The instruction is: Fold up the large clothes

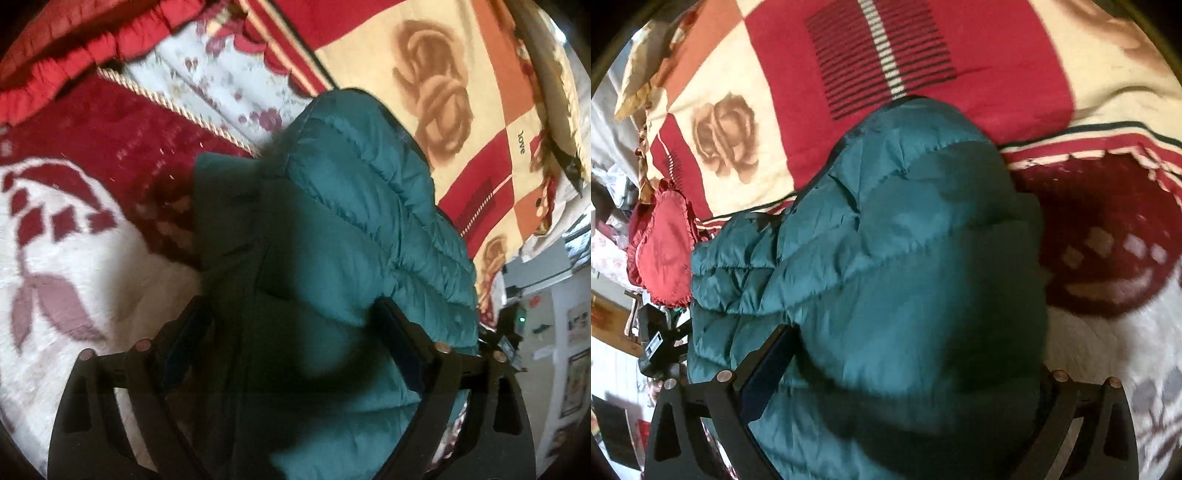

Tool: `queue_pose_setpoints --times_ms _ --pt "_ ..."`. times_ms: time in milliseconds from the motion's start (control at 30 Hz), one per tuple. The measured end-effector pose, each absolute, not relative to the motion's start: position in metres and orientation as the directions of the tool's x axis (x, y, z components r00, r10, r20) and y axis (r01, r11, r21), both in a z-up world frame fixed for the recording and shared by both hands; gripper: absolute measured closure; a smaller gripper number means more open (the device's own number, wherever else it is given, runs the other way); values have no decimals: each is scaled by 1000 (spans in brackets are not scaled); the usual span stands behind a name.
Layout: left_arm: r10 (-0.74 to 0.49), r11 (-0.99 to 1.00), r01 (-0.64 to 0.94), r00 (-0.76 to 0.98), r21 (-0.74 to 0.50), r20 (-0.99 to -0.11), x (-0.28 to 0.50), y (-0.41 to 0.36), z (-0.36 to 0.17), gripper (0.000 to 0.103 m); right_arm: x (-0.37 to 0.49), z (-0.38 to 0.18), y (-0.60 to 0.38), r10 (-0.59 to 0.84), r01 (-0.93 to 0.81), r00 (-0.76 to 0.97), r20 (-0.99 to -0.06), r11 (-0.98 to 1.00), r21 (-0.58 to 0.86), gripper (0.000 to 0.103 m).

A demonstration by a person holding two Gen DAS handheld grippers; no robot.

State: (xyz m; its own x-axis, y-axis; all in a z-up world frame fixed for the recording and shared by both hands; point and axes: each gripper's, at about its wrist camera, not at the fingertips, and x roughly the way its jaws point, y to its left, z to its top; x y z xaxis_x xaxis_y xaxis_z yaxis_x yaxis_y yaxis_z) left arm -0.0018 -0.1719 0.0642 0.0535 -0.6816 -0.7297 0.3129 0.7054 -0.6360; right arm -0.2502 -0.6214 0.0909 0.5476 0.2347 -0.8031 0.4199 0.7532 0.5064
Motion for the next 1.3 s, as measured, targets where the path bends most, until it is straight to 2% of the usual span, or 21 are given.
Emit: queue_pose_setpoints --times_ms 33,300,467,567,700,900,1000,1133,1167,1300 --pt "-680 706 294 31 -644 -732 2 -174 58 1 -249 89 -622 244 417 545 -802 752 511 0" --pt "-705 672 279 -44 -686 -708 10 -174 52 0 -234 75 -631 302 388 501 -811 760 522 0" --pt "-701 683 292 1 -670 -713 5 -162 62 0 -244 89 -629 240 345 515 -823 821 455 0" --pt "-704 689 289 54 -664 -708 6 -158 65 0 -251 78 -639 307 359 522 -795 767 532 0" --pt "-717 678 279 43 -680 -696 4 -165 51 0 -241 62 -639 390 348 522 -759 715 607 0" --pt "-754 638 280 41 -717 -655 9 -176 41 0 -222 60 -627 407 342 485 -774 727 596 0" --pt "-735 651 324 44 -686 -677 5 -187 41 0 -222 65 -617 370 353 500 -783 738 575 0" --pt "-736 644 327 20 -691 -677 5 -184 41 0 -236 82 -604 332 339 534 -777 758 557 17" --pt "-743 638 328 24 -696 -669 4 -182 42 2 -240 87 -603 322 337 543 -776 762 552 24" --pt "-777 599 317 7 -736 -629 -3 -174 48 21 -248 105 -591 275 326 567 -776 791 518 45"
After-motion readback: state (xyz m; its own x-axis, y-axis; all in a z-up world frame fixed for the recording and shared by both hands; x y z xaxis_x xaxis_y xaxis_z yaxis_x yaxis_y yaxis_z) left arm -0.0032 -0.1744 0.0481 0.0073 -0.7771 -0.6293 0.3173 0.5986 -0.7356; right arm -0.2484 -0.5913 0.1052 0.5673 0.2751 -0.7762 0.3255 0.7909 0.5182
